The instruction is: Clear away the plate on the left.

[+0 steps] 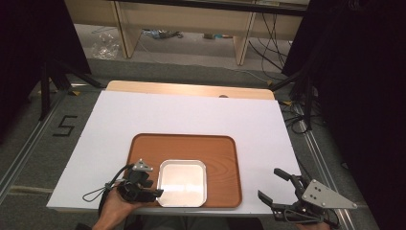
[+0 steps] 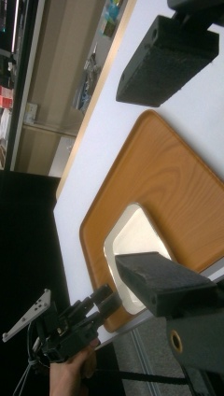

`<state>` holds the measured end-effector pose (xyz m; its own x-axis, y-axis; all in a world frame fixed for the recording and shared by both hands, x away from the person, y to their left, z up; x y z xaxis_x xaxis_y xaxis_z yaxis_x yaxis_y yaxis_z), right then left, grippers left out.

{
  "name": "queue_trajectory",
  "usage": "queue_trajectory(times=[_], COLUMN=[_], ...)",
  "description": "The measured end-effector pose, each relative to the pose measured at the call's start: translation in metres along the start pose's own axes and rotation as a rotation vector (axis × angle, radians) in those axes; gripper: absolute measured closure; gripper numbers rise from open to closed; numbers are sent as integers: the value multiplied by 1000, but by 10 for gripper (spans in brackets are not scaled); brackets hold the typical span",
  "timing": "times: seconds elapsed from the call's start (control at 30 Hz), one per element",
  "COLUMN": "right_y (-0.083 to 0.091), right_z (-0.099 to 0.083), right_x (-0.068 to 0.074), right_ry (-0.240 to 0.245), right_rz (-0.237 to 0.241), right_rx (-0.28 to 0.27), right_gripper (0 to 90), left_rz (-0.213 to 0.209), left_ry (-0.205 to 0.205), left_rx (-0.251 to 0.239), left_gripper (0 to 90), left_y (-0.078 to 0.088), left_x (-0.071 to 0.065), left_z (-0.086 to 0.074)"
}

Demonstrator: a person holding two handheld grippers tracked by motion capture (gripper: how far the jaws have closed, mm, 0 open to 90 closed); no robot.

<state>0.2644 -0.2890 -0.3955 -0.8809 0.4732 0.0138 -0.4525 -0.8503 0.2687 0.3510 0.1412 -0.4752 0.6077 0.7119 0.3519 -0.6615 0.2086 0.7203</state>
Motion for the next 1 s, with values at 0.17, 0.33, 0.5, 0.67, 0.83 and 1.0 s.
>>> queue_trajectory(times=[0.17, 0.33, 0.5, 0.67, 0.83, 1.0], right_y=[0, 0, 0, 0, 0, 0], right_z=[0, 0, 0, 1, 0, 1], right_x=[-1, -1, -1, -1, -1, -1], right_ry=[22, 22, 23, 23, 22, 22], right_rz=[-6, -7, -6, -6, -6, -6], right_rx=[-9, -8, -10, -10, -8, -8], right_gripper=[188, 188, 187, 188, 188, 188], left_rz=[83, 163, 138, 104, -131, -63], left_ry=[-1, 6, 17, 18, 451, 536], left_rx=[-25, -62, -89, -112, -48, -144], left_gripper=[431, 410, 404, 396, 376, 326], left_y=[1, 5, 7, 11, 30, 39], left_x=[8, 18, 22, 26, -4, 1], left_z=[0, 1, 1, 1, 1, 2])
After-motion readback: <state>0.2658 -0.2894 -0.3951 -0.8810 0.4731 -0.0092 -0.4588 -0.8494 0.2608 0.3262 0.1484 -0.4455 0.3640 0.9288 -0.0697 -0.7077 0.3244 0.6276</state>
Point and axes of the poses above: each handheld gripper's, and its own axes: y roughly backward along the jaws, z roughly out of its top, x roughly to its left, the point moved 3 cm from there along -y, roughly forward along the jaws, and after that the axes turned 15 degrees about z, right-handed, at the moved point
